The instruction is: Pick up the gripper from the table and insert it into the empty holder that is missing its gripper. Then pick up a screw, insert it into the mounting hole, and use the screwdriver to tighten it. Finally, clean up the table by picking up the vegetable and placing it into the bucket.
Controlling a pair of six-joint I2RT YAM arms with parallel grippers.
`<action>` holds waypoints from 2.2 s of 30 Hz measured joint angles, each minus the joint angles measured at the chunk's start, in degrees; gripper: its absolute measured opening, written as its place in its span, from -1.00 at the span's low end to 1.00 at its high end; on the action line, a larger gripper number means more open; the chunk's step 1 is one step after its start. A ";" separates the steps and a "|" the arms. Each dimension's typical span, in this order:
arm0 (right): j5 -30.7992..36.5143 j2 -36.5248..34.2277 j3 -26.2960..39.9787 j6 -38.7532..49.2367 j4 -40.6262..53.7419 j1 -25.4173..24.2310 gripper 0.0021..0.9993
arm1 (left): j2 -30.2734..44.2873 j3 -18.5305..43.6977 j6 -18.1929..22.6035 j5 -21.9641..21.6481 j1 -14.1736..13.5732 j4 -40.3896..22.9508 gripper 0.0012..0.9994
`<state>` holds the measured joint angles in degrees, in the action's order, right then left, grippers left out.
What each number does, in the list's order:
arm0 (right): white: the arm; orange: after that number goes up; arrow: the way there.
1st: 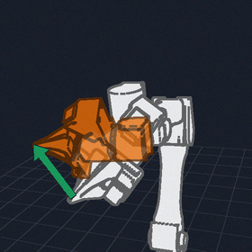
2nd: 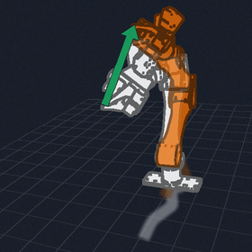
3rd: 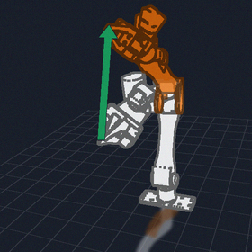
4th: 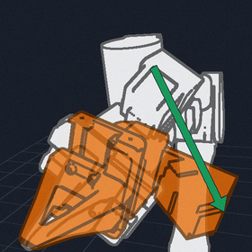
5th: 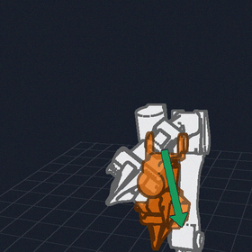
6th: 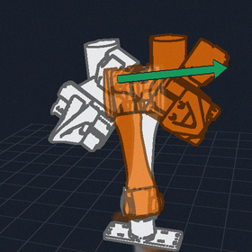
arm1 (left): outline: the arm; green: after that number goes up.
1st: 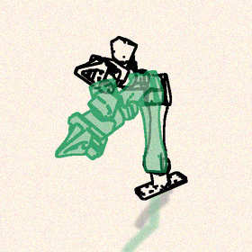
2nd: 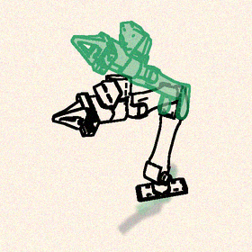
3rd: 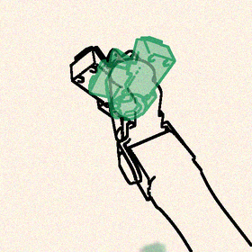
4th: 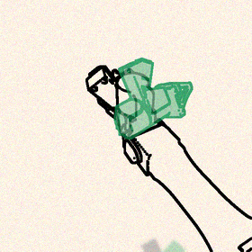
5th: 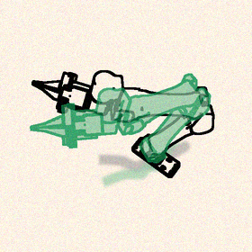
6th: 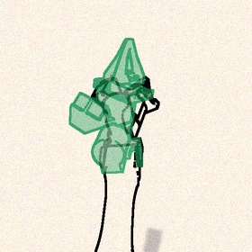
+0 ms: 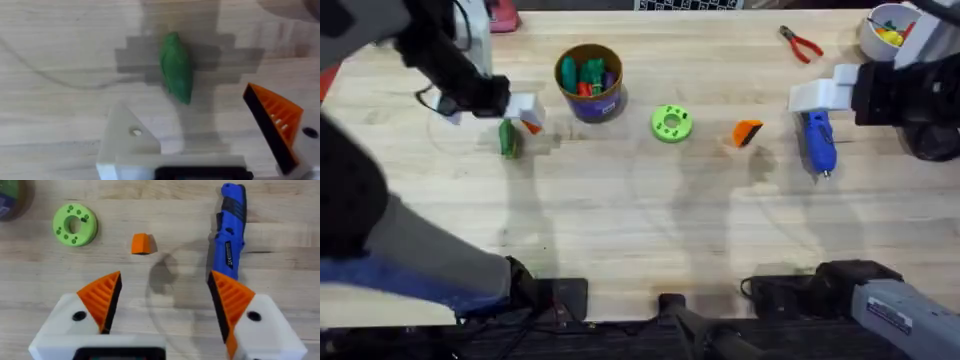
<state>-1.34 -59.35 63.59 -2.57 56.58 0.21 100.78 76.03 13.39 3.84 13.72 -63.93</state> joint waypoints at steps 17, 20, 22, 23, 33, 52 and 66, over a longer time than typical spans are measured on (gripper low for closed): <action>0.00 0.00 0.00 0.00 0.02 0.00 0.99 | 9.00 0.08 1.81 -2.54 1.01 4.87 -0.10; 0.00 -0.01 0.00 0.00 0.01 0.00 0.99 | 8.98 0.17 2.19 -2.39 0.98 4.80 -0.91; 0.00 -0.02 0.00 0.00 0.00 0.00 0.99 | 8.98 0.20 2.25 -2.34 1.01 4.84 -0.99; 0.00 0.00 0.00 0.00 0.02 0.00 0.99 | 8.98 0.20 2.25 -2.34 1.01 4.82 -0.99; 0.00 -0.01 0.00 0.00 0.00 0.00 0.99 | 8.98 0.44 2.23 -1.92 1.01 4.43 -0.99; 0.00 0.00 0.00 0.00 0.92 0.00 0.99 | -28.44 0.89 -4.39 -1.55 -4.99 -1.01 -0.99; 0.00 -0.02 0.00 0.00 0.92 0.00 0.99 | -46.89 -10.57 -15.74 -1.49 -19.33 -1.45 0.98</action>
<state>-1.34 -59.37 63.59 -2.57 57.49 0.21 53.88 65.46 -2.35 2.35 -5.62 -65.38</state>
